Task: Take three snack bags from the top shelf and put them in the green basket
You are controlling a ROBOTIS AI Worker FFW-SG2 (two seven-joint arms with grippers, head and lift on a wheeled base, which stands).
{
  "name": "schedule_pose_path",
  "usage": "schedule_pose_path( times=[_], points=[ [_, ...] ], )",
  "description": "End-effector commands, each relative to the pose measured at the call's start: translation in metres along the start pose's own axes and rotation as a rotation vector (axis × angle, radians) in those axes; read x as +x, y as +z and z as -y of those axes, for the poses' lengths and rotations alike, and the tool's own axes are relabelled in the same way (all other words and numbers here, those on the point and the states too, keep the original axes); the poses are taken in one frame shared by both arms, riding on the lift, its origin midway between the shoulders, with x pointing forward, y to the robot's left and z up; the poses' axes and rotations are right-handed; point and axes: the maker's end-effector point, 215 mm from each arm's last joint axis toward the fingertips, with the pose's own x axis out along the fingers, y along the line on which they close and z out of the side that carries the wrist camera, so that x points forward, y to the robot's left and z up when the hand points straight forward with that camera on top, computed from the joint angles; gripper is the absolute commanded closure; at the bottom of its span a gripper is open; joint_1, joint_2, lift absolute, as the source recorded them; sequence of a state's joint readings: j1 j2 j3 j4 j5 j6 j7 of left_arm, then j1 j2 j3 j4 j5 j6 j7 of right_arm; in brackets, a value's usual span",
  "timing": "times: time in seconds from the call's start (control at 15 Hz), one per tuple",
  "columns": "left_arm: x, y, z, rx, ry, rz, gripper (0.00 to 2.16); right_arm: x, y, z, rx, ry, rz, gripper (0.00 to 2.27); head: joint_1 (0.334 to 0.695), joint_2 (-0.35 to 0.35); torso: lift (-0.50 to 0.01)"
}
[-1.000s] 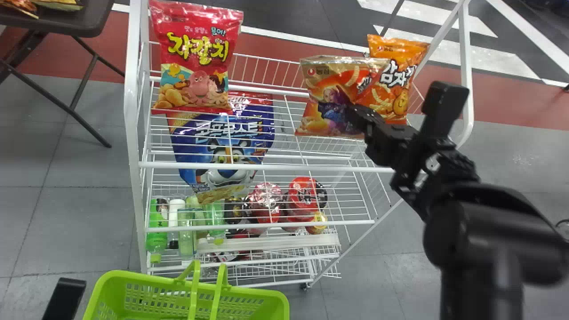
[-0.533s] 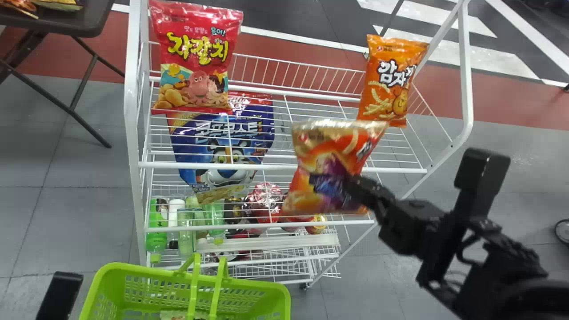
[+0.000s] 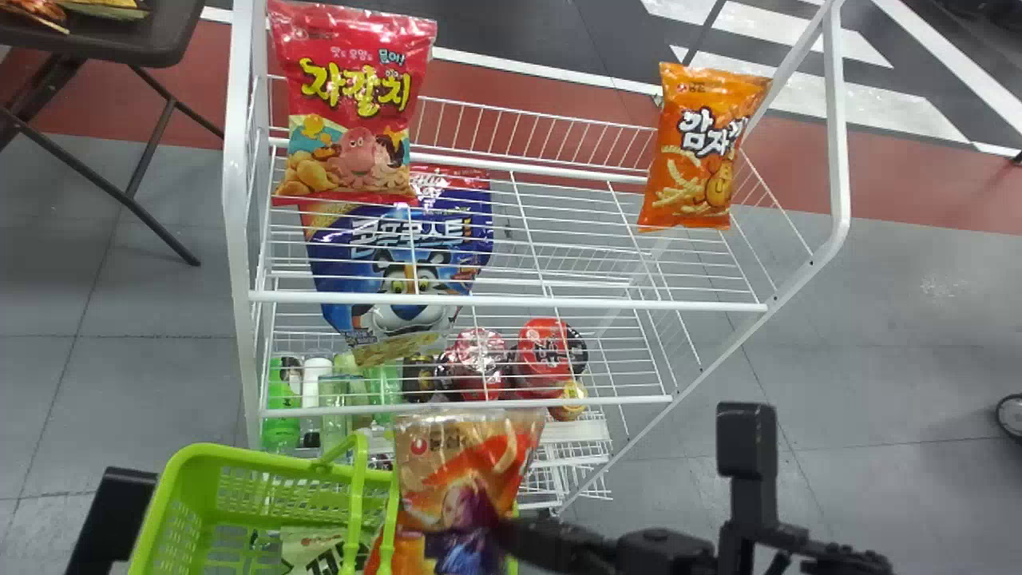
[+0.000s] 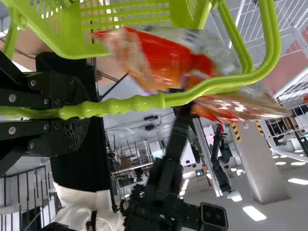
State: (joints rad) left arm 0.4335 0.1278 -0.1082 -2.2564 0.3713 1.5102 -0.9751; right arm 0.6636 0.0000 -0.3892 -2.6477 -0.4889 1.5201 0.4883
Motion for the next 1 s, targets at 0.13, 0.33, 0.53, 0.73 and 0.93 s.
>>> schedule_pose_path(
  times=[0.13,0.33,0.53,0.73,0.93],
  points=[
    [0.003,-0.001,0.001,0.003,0.000,-0.007,2.00,0.039,-0.043,0.007,0.088,0.042,-0.090,2.17,0.695,-0.350,-0.044],
    [0.004,-0.003,0.002,0.005,0.003,-0.011,2.00,0.055,-0.047,0.028,0.059,-0.046,-0.113,2.17,0.695,-0.350,-0.044],
    [0.007,-0.005,0.002,0.007,0.008,-0.019,2.00,0.060,-0.063,0.048,0.061,-0.115,-0.197,2.16,0.695,-0.350,-0.044],
    [0.008,-0.003,0.001,0.016,0.014,-0.020,2.00,0.065,-0.060,0.042,0.022,-0.110,-0.238,2.16,0.695,-0.350,-0.044],
    [0.011,-0.002,0.002,0.022,0.015,-0.028,2.00,0.067,-0.066,0.032,-0.002,-0.094,-0.256,2.11,0.695,-0.350,-0.044]
  ],
)
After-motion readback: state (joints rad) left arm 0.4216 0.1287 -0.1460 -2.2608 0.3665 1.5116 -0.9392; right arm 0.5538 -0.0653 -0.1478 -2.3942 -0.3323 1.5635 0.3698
